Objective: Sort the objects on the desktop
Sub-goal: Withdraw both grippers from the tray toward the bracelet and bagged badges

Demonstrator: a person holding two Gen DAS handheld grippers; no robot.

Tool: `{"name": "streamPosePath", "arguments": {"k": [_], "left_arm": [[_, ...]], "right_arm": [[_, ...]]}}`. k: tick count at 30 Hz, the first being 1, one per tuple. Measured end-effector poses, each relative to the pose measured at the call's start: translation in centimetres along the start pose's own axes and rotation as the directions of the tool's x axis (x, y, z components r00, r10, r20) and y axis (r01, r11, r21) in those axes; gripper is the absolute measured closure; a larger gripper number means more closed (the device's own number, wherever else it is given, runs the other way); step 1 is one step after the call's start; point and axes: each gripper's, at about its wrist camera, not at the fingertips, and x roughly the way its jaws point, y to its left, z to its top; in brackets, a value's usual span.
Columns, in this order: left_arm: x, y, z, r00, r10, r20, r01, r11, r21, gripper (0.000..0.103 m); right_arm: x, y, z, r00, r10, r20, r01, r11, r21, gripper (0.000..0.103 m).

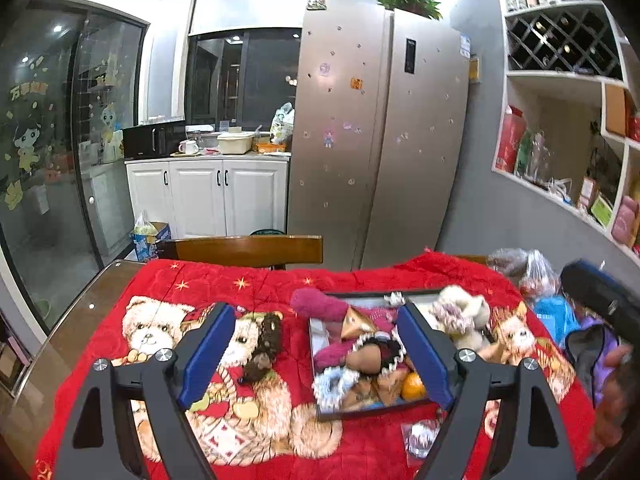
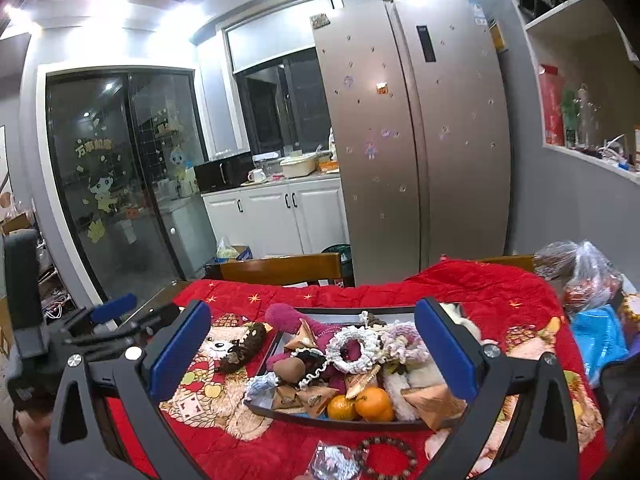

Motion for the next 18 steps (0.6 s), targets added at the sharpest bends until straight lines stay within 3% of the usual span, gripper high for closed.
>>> {"name": "streamPosePath", "arguments": {"k": [11, 18], "left_arm": [[-3.1, -1.3, -3.8, 1.000, -0.013, -0.019, 0.014, 1.000, 0.026, 0.018], [-2.5, -2.9, -6.0, 0.998, -0.030, -0.051, 0.033, 0.998, 0.050, 0.018]], "right_arm": [[-6.7, -0.2, -2.8, 0.997, -0.061, 0.048, 0.063, 0.996, -0.060, 0.000], [-6.2, -1.7, -6.5, 0.997, -0.078, 0.003, 0.078, 0.996, -0.051, 0.000]]}}
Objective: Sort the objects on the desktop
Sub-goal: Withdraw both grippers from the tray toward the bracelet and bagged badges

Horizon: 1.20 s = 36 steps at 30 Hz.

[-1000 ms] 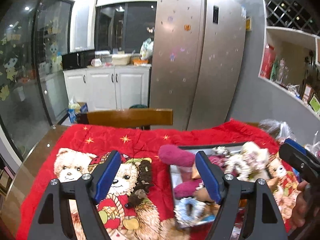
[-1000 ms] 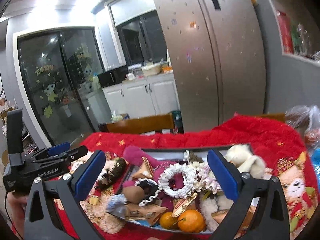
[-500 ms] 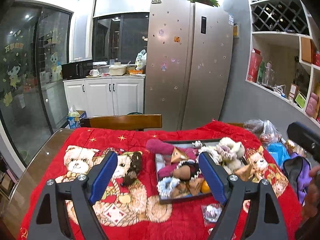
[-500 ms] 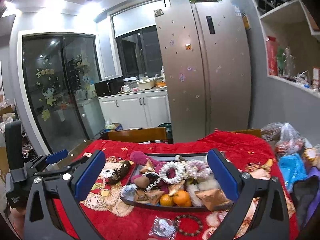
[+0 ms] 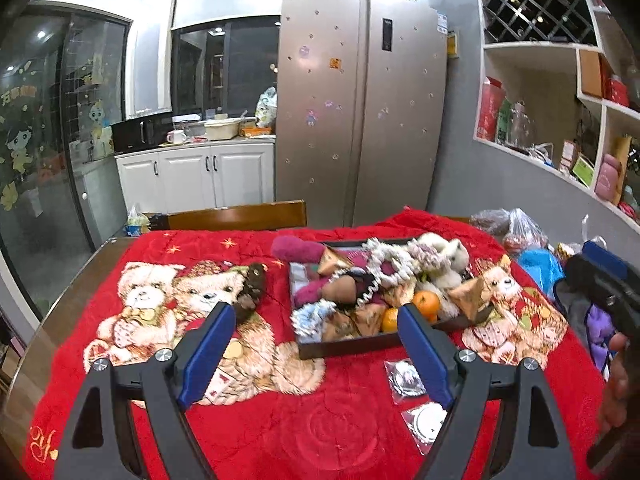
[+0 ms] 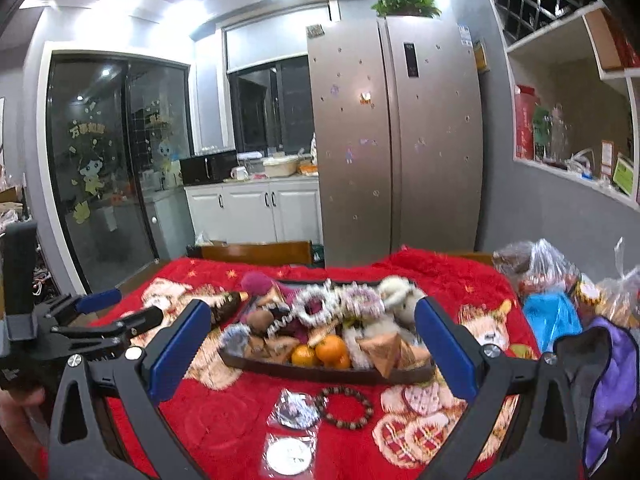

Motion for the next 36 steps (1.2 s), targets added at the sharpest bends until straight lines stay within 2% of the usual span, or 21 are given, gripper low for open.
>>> {"name": "streamPosePath", "arguments": {"k": [6, 9, 13, 17, 25, 29, 36], "left_arm": [[2.0, -2.4, -2.1, 0.998, -0.048, -0.042, 0.051, 0.996, 0.069, 0.018], [3.2, -3.5, -3.4, 0.996, -0.059, -0.070, 0.066, 0.992, 0.104, 0.018], [4.4, -4.0, -4.9, 0.992, -0.087, -0.097, 0.095, 0.992, 0.082, 0.018], [5.3, -3.8, -5.8, 0.986, -0.108, -0.129, 0.114, 0.992, 0.047, 0.018], [6.9, -3.3, -6.1, 0.978, -0.107, -0.182, 0.108, 0.994, -0.002, 0.018], [7.9, -3.7, -5.7, 0.973, -0.104, -0.207, 0.109, 0.994, 0.013, 0.018], [10.4, -4.5, -6.0, 0.960, -0.106, -0.258, 0.118, 0.993, 0.032, 0.018]], "right_arm": [[2.3, -2.6, -3.5, 0.999, 0.037, -0.041, -0.033, 0.996, 0.085, 0.000], [3.0, -3.2, -5.0, 0.998, 0.017, -0.068, -0.012, 0.997, 0.076, 0.000], [3.3, -3.2, -6.3, 0.998, 0.012, -0.068, -0.008, 0.998, 0.057, 0.000], [4.0, -4.0, -7.0, 0.996, 0.035, -0.080, -0.025, 0.992, 0.123, 0.000], [4.8, -3.7, -7.6, 0.996, 0.025, -0.084, -0.015, 0.994, 0.109, 0.000], [5.5, -3.6, -8.1, 0.996, -0.007, -0.091, 0.016, 0.995, 0.094, 0.000], [7.5, -5.4, -9.5, 0.989, -0.036, -0.145, 0.059, 0.986, 0.154, 0.000]]}}
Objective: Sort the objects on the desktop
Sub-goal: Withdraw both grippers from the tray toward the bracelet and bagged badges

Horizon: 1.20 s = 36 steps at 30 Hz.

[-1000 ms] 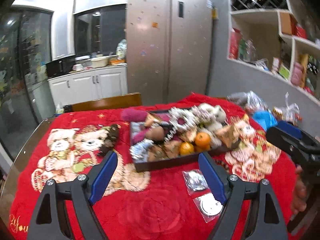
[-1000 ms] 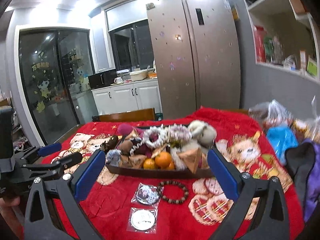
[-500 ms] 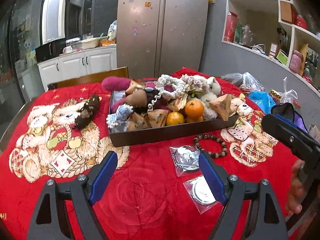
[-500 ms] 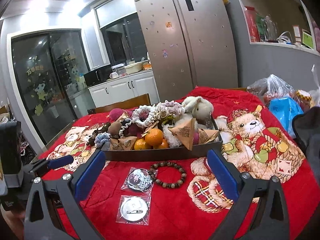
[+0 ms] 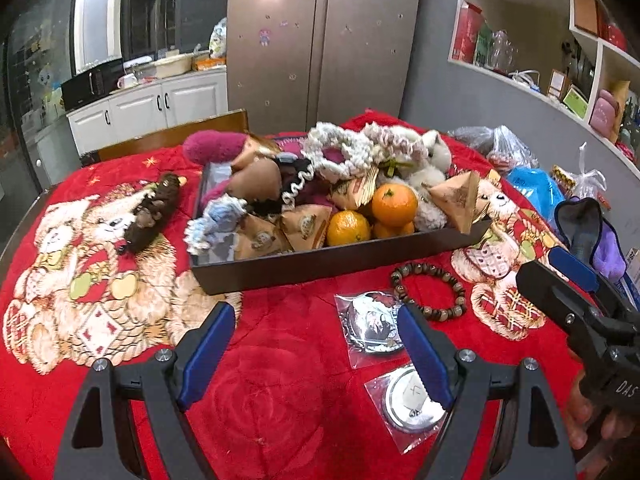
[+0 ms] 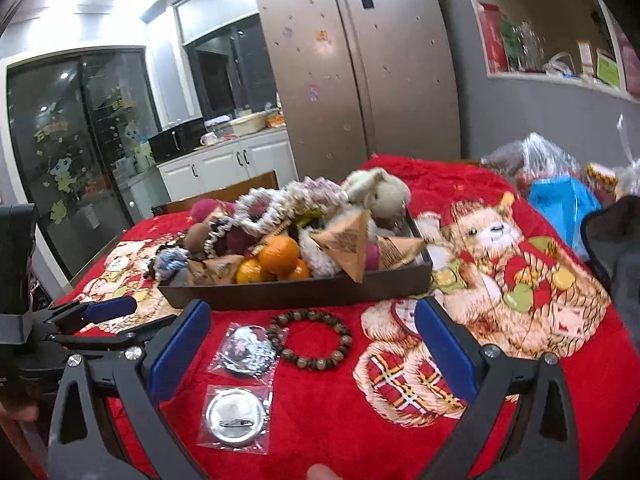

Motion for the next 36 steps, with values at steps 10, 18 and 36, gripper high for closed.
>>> {"name": "streamPosePath", "arguments": {"k": [10, 18, 36], "left_arm": [[3.7, 0.6, -0.2, 0.997, -0.009, -0.076, 0.010, 1.000, 0.016, 0.018], [5.9, 1.3, -0.6, 0.989, -0.048, -0.137, 0.048, 0.999, -0.005, 0.018], [7.0, -1.4, -1.3, 0.987, -0.073, -0.144, 0.090, 0.989, 0.114, 0.000]], "right_arm": [[3.1, -1.8, -1.5, 0.996, -0.031, -0.088, 0.034, 0.999, 0.037, 0.000], [4.8, -2.5, -1.9, 0.989, 0.005, -0.145, 0.010, 0.995, 0.097, 0.000], [9.3, -0.5, -2.5, 0.947, -0.031, -0.319, 0.044, 0.999, 0.033, 0.000]]}}
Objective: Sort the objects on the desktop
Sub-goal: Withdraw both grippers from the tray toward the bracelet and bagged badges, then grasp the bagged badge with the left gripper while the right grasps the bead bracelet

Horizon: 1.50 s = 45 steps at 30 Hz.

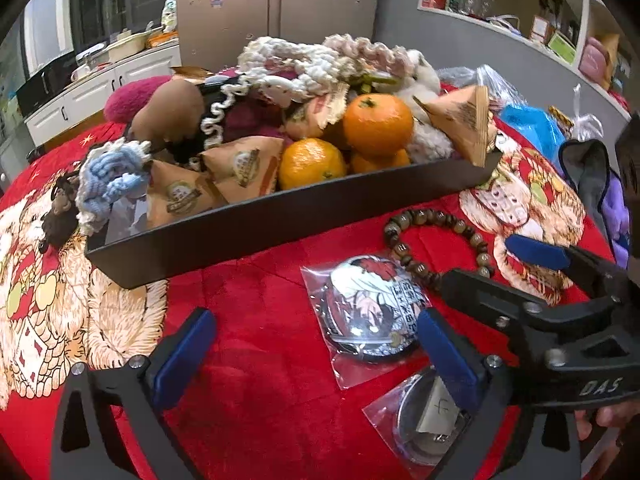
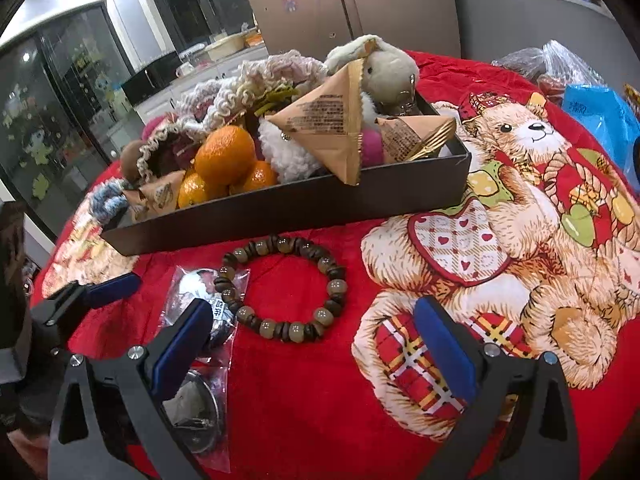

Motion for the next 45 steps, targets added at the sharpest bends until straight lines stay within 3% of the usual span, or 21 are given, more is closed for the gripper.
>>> {"name": "streamPosePath", "arguments": {"k": [7, 12, 16, 21, 24, 25, 28, 32, 45], "left_arm": [[0.4, -1.2, 0.1, 1.000, 0.024, -0.018, -0.023, 0.999, 0.045, 0.000], [0.4, -1.2, 0.1, 1.000, 0.019, -0.016, -0.018, 0.999, 0.041, 0.000], [0.2, -0.6, 0.0, 1.000, 0.003, -0.008, -0.003, 1.000, 0.024, 0.002], [-0.6, 0.3, -0.2, 1.000, 0.013, 0.024, -0.012, 1.000, -0.020, 0.024], [-0.9, 0.4, -0.3, 0.999, 0.001, 0.035, 0.000, 1.000, -0.012, 0.042], [-1.1, 0.4, -0.3, 0.999, -0.008, 0.041, 0.008, 1.000, -0.007, 0.051], [-1.2, 0.5, -0.3, 0.999, -0.018, 0.045, 0.019, 1.000, -0.012, 0.055], [-2.0, 1.4, -0.2, 0.997, -0.043, 0.071, 0.046, 0.998, -0.046, 0.073], [-4.0, 2.2, 0.3, 0.990, -0.098, 0.099, 0.104, 0.993, -0.051, 0.091]], "right_arm": [[0.6, 1.2, -0.1, 0.998, -0.066, -0.009, 0.066, 0.998, -0.022, 0.002], [0.3, 1.8, -0.3, 0.993, -0.122, 0.003, 0.122, 0.992, -0.030, 0.021], [-0.1, 2.2, -0.5, 0.992, -0.123, 0.017, 0.124, 0.991, -0.047, 0.047], [-0.7, 1.1, -0.7, 0.995, -0.099, 0.026, 0.099, 0.995, -0.003, 0.067], [-0.9, 0.4, -0.7, 0.998, -0.066, 0.024, 0.066, 0.998, 0.011, 0.088], [-1.1, 0.3, -0.8, 0.998, -0.058, 0.025, 0.058, 0.998, 0.012, 0.090], [-1.3, 0.0, -0.8, 0.998, -0.051, 0.037, 0.051, 0.999, 0.016, 0.091], [-2.2, -0.5, -0.9, 0.996, -0.033, 0.077, 0.030, 0.999, 0.038, 0.092], [-2.9, -1.5, -1.2, 0.997, 0.003, 0.077, -0.009, 0.997, 0.078, 0.092]]}}
